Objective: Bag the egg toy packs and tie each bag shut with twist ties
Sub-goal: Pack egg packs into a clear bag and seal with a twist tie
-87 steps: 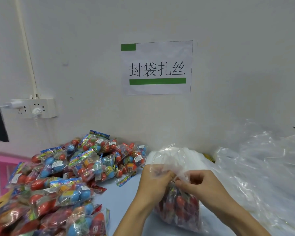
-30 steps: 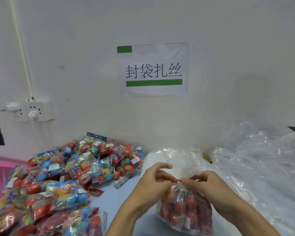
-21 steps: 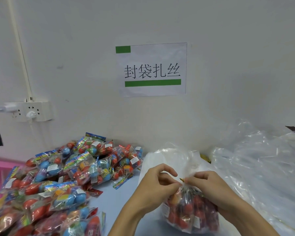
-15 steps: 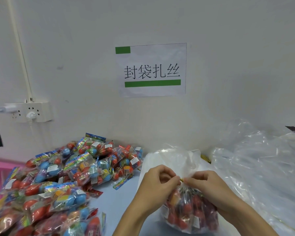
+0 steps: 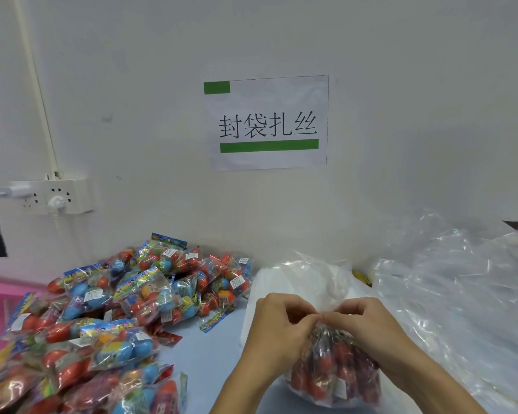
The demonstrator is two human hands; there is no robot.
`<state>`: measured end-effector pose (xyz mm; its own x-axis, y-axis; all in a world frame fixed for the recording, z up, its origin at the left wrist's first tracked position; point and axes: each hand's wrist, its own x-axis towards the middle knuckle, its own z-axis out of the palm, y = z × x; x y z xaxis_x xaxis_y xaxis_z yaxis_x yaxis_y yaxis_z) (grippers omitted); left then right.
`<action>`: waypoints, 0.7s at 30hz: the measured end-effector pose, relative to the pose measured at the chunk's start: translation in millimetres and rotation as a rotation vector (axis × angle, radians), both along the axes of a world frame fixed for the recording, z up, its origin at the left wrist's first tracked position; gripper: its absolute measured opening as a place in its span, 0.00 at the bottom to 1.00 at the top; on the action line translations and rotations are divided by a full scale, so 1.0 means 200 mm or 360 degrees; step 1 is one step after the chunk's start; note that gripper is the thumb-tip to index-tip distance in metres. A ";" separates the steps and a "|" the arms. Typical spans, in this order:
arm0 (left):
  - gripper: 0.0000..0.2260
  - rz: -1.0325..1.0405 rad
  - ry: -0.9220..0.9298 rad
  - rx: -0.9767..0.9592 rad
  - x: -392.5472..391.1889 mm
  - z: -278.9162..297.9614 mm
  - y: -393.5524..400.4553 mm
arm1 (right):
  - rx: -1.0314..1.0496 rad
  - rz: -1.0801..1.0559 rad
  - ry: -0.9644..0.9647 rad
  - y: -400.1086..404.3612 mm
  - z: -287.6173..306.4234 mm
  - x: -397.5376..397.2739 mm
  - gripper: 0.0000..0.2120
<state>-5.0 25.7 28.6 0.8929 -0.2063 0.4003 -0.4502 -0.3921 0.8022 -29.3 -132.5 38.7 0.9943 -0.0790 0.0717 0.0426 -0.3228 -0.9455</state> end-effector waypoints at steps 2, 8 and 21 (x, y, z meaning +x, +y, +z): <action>0.03 0.0015 -0.0032 0.0011 -0.01 0.00 -0.01 | 0.0008 0.0000 0.0014 0.00 0.00 0.00 0.08; 0.04 0.0031 0.0053 -0.0032 0.00 0.00 -0.02 | 0.0042 -0.0005 0.0039 -0.01 -0.01 0.01 0.08; 0.03 -0.0006 -0.0454 0.0176 -0.03 0.00 -0.02 | -0.0029 -0.0100 0.0014 0.01 -0.02 0.01 0.10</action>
